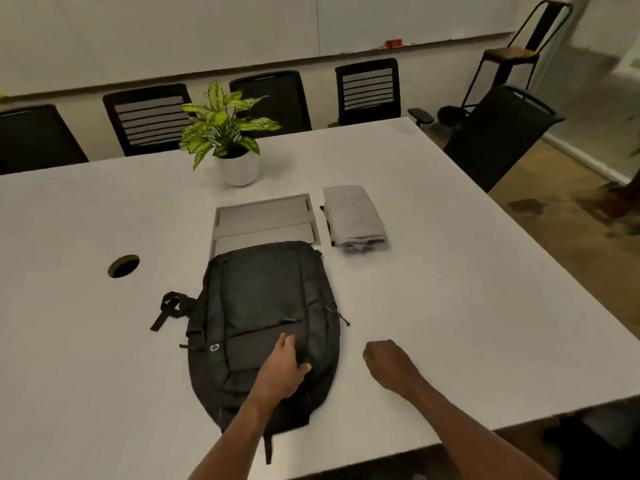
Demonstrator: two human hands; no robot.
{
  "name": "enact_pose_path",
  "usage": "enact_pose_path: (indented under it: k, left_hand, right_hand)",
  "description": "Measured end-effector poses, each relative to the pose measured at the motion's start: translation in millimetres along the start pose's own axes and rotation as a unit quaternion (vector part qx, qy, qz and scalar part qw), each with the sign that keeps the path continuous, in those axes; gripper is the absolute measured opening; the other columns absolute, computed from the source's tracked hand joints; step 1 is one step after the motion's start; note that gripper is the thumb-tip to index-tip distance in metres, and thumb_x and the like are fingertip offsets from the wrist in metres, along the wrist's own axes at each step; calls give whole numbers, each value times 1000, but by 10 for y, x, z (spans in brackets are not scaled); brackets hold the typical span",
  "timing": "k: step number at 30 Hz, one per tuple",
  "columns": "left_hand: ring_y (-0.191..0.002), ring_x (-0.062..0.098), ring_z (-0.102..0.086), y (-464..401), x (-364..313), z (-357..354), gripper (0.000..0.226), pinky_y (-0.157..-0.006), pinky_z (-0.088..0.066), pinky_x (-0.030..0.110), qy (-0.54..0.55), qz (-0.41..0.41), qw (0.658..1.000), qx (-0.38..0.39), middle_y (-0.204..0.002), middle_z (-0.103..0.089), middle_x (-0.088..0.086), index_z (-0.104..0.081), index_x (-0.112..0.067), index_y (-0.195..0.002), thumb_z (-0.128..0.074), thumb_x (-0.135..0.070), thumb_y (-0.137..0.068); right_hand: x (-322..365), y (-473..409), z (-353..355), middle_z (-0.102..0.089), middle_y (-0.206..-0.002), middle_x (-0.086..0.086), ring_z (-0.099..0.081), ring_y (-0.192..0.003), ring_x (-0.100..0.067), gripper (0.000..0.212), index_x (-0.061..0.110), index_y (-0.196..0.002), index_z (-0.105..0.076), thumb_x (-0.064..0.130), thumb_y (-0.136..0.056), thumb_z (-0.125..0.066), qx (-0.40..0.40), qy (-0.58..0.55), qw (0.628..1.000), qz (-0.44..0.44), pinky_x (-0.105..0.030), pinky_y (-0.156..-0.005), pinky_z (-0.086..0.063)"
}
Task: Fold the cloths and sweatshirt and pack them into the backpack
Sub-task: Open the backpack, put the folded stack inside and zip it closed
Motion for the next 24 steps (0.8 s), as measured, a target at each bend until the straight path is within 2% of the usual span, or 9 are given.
enact_pose_path:
  k: [2, 6, 9, 11, 15, 20, 22, 24]
  left_hand:
    - [-141, 27, -35, 6, 45, -37, 74, -113, -32, 36, -13, -11, 1000, 6, -159, -23, 12, -27, -9, -148, -63, -37, -90]
    - [-139, 26, -39, 2, 85, -78, 74, -112, -34, 32, -27, -22, 999, 2, -155, -32, 12, -30, -9, -146, -67, -34, -87]
    - [-139, 25, -39, 26, 82, -112, 72, -111, -31, 29, -48, -24, 999, 2, -156, -31, 13, -33, -10, -146, -66, -32, -87]
    - [-138, 25, -40, 29, 120, -150, 70, -112, -31, 28, -53, -18, 998, 4, -158, -27, 13, -35, -11, -146, -66, -31, -87]
    - [-136, 23, -43, 13, 162, -196, 70, -111, -35, 30, -50, -1, 999, 7, -160, -24, 8, -38, -15, -145, -69, -35, -85]
    - [-138, 22, -41, -38, 206, -260, 88, -112, -35, 30, -56, 11, 998, 32, -161, -20, 6, -35, -15, -147, -77, -41, -75]
    - [-136, 21, -43, -38, 212, -277, 88, -111, -36, 30, -65, 15, 997, 31, -161, -19, 5, -34, -17, -147, -77, -41, -74]
    - [-135, 20, -45, -43, 217, -293, 85, -110, -37, 29, -70, 17, 997, 25, -161, -19, 5, -35, -17, -147, -76, -40, -76]
  right_hand:
    - [45, 9, -4, -69, -94, -4, -62, -90, -22, 22, 11, -89, -64, 19, -94, -44, 1, -8, 1000, -19, -25, -67, -33]
    - [84, -93, -35, -69, -96, -7, -62, -92, -26, 23, 10, -90, -65, 19, -95, -44, 14, -22, 999, -24, -26, -68, -36]
    - [83, -266, -9, -71, -95, -5, -65, -91, -25, 23, 12, -92, -68, 16, -92, -45, 12, -60, 997, -45, -28, -72, -46]
    - [119, -416, 15, -71, -104, -7, -66, -97, -26, 25, 13, -103, -70, 17, -91, -48, 10, -102, 993, -54, -32, -81, -51]
    - [325, -768, 16, -68, -116, -14, -62, -107, -32, 30, 5, -117, -65, 8, -91, -50, 23, -136, 990, -31, -35, -90, -49]
    - [445, -1105, -100, -56, -122, -19, -55, -113, -37, 44, 10, -134, -51, 8, -90, -46, 57, -137, 989, -23, -41, -98, -45]
    - [408, -1169, -191, -50, -122, -20, -54, -111, -38, 42, 9, -136, -49, 11, -94, -45, 74, -129, 988, -33, -39, -97, -45]
    - [348, -1223, -199, -50, -120, -18, -55, -108, -35, 36, 8, -131, -53, 15, -95, -48, 56, -129, 989, -45, -37, -93, -45]
Point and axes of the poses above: each hand's wrist, its own y-axis away from the middle knuckle, its own z-axis out of the back of the hand, x = y × z, the point moved 10 cm from there along -y, towards the middle knuckle
